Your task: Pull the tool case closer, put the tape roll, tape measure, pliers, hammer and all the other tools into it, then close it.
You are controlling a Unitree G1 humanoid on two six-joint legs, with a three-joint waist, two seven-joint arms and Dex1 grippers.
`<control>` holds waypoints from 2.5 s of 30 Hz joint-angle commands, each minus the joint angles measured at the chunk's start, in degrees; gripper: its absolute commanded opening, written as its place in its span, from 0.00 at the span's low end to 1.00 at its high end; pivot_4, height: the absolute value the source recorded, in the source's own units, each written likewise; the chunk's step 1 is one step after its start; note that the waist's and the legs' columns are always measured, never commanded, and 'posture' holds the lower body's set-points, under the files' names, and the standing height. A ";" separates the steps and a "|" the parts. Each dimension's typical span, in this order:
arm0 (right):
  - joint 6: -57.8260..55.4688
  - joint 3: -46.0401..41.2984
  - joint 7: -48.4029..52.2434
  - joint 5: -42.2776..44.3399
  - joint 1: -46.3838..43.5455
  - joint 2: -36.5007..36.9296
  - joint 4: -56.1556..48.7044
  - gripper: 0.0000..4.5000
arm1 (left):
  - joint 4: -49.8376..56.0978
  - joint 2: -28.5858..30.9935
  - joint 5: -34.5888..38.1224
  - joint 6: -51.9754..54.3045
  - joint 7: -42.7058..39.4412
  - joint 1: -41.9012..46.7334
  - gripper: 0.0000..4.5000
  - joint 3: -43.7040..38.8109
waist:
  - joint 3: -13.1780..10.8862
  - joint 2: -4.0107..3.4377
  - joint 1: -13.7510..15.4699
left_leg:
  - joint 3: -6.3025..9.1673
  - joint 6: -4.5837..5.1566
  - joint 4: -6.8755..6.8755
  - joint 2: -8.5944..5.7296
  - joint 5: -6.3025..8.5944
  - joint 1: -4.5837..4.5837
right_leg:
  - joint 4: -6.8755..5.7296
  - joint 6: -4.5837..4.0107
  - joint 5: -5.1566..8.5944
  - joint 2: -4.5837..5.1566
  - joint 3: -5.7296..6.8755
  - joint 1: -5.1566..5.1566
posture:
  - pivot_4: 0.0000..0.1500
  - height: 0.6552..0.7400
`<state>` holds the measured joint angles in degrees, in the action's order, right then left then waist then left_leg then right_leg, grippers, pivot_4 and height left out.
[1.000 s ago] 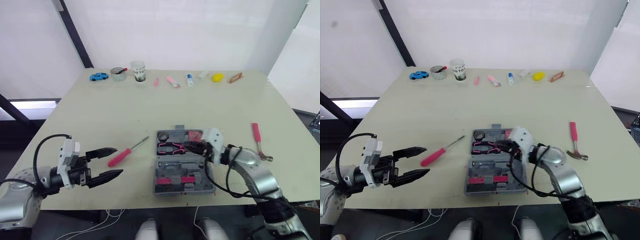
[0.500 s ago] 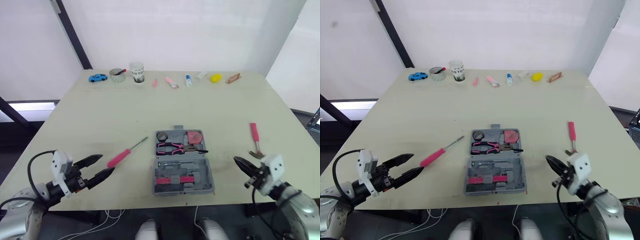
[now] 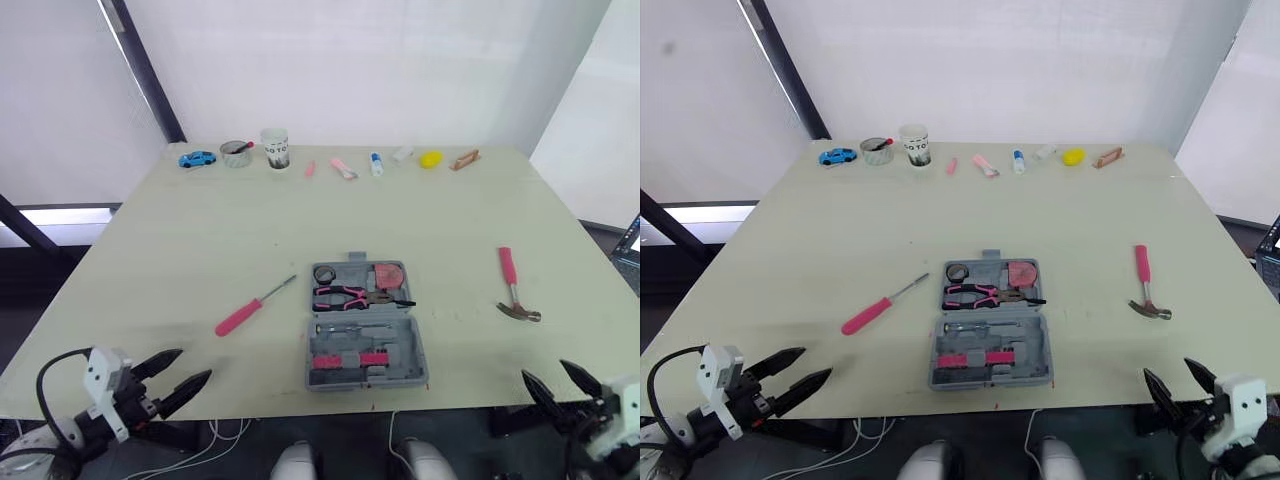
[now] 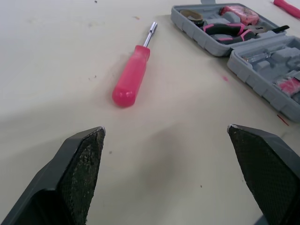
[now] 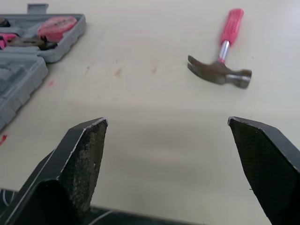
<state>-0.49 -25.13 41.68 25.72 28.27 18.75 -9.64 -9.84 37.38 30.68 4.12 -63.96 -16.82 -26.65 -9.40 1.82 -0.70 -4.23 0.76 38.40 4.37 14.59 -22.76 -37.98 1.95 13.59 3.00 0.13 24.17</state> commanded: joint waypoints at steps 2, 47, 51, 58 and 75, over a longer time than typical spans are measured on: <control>-0.89 -0.67 -3.13 0.69 -2.78 0.88 -1.51 0.97 | 2.98 1.35 1.12 -0.40 -0.78 1.60 1.00 -0.97 | 0.04 -0.02 -0.03 | 0.03 0.00 0.00 0.00 0.00 0.01 | 0.00 0.00 0.00 0.01 0.00 0.00 | 1.00 1.00; -23.95 10.21 -19.17 -11.82 -55.76 10.70 47.84 0.00 | 33.89 8.91 12.42 24.46 -4.13 32.20 1.00 18.87 | 0.05 -0.20 -0.33 | -0.01 0.05 -0.09 -0.10 -0.01 -0.11 | 0.14 0.06 -0.29 -0.32 -0.24 -0.03 | 1.00 1.00; -23.62 10.62 -19.72 -12.06 -55.33 9.62 47.50 0.00 | 33.68 8.92 12.44 24.34 -4.28 32.45 1.00 18.93 | 0.08 -0.15 -0.43 | -0.02 0.05 -0.07 -0.11 -0.01 -0.08 | 0.13 0.08 -0.31 -0.36 -0.34 -0.07 | 1.00 1.00; -20.77 10.56 -20.33 -13.27 -54.13 11.02 43.06 0.00 | 32.42 9.09 11.79 23.30 -5.35 32.43 1.00 18.71 | 0.08 -0.16 -0.45 | -0.01 0.05 -0.08 -0.11 -0.01 -0.02 | 0.13 0.08 -0.30 -0.37 -0.34 -0.12 | 1.00 1.00; -36.88 22.98 7.05 -4.08 -49.27 24.49 -0.53 0.00 | 21.59 12.93 7.76 13.16 -16.74 26.54 1.00 14.82 | -0.23 -0.61 -0.07 | -0.14 0.05 -0.18 -0.10 -0.01 -0.18 | 0.16 0.08 -0.28 -0.38 -0.45 0.14 | 1.00 1.00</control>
<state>-36.17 -2.39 46.42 20.01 -20.48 41.98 -5.58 12.02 49.53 38.96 18.98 -79.60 9.81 -10.48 -9.63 1.21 -0.77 -4.37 0.81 38.23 4.27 14.58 -22.95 -37.82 2.02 13.31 2.62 -0.31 24.31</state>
